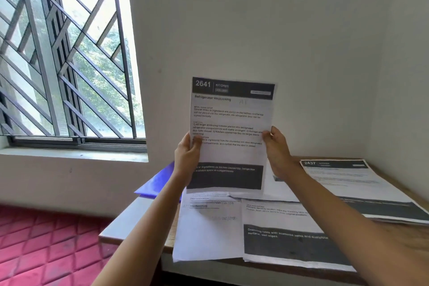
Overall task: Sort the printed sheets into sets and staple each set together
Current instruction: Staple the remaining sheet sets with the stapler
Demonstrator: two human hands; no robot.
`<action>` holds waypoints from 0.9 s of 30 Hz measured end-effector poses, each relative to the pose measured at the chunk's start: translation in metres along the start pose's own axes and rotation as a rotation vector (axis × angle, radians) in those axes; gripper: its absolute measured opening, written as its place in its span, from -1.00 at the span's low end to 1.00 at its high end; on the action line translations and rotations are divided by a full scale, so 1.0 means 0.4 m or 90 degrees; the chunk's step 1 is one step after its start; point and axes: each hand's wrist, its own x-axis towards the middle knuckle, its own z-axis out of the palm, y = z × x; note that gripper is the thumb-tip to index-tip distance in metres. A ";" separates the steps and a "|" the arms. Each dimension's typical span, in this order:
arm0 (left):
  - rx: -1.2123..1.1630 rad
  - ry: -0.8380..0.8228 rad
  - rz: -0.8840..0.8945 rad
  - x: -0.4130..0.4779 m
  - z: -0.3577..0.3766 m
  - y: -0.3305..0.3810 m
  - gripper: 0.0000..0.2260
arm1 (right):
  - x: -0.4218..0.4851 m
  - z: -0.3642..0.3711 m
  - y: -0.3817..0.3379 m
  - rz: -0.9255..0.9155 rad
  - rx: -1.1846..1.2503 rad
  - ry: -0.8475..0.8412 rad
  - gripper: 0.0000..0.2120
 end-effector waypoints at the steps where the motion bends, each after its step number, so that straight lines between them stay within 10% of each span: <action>1: 0.003 0.005 -0.001 -0.012 0.001 -0.016 -0.93 | -0.010 -0.002 0.013 0.012 -0.009 -0.007 -0.81; 27: 0.145 0.104 0.070 0.025 -0.017 0.038 -0.84 | -0.019 -0.009 0.001 -0.005 -0.072 -0.072 -0.79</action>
